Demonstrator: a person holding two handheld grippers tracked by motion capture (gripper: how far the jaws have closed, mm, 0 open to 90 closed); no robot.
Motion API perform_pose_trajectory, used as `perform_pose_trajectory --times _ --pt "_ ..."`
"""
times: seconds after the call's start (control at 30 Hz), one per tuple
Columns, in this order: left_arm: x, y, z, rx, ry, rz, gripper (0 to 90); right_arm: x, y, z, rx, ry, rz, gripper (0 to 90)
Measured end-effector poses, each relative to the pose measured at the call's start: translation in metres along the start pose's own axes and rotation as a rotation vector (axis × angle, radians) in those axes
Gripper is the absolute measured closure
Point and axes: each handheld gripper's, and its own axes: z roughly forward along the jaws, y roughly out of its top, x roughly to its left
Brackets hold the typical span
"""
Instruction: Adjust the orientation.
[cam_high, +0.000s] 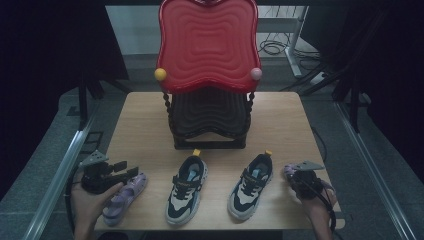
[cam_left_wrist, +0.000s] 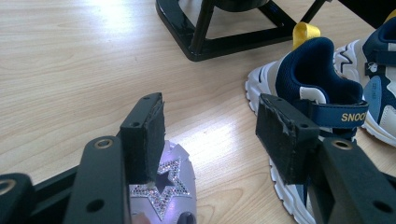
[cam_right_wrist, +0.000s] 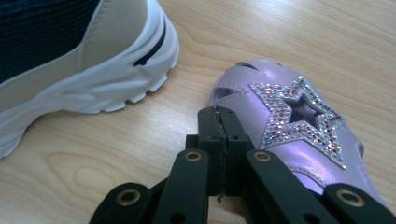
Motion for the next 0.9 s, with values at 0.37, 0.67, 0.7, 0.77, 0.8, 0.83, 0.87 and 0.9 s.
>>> perform_pose_trajectory --times 0.37,0.67,0.7,0.77,0.8,0.83,0.87,0.9 --pt "0.001 -0.001 -0.002 -0.002 0.004 -0.003 42.4 0.004 0.005 0.004 -0.012 -0.039 0.005 89.7" --pt "0.002 -0.001 -0.005 -0.011 0.009 -0.006 42.5 0.001 0.005 -0.015 -0.110 0.049 0.033 89.7" --pt "0.002 -0.001 -0.006 -0.010 0.009 -0.007 42.5 -0.001 0.005 -0.017 -0.121 0.058 0.037 89.7" --pt "0.003 -0.002 -0.005 -0.007 0.010 -0.006 42.5 -0.003 0.003 -0.021 -0.135 0.071 0.043 89.6" --pt "0.002 -0.002 -0.005 -0.006 0.010 -0.005 42.5 -0.005 0.001 -0.024 -0.143 0.076 0.043 89.6" --pt "0.002 -0.002 -0.005 -0.006 0.010 -0.005 42.5 -0.005 0.001 -0.025 -0.147 0.081 0.045 89.6" --pt "0.002 -0.003 -0.004 -0.002 0.009 -0.005 42.4 -0.007 -0.001 -0.027 -0.156 0.087 0.045 89.6" --pt "0.002 -0.003 -0.004 0.000 0.009 -0.005 42.5 -0.008 -0.002 -0.029 -0.160 0.092 0.049 89.6"
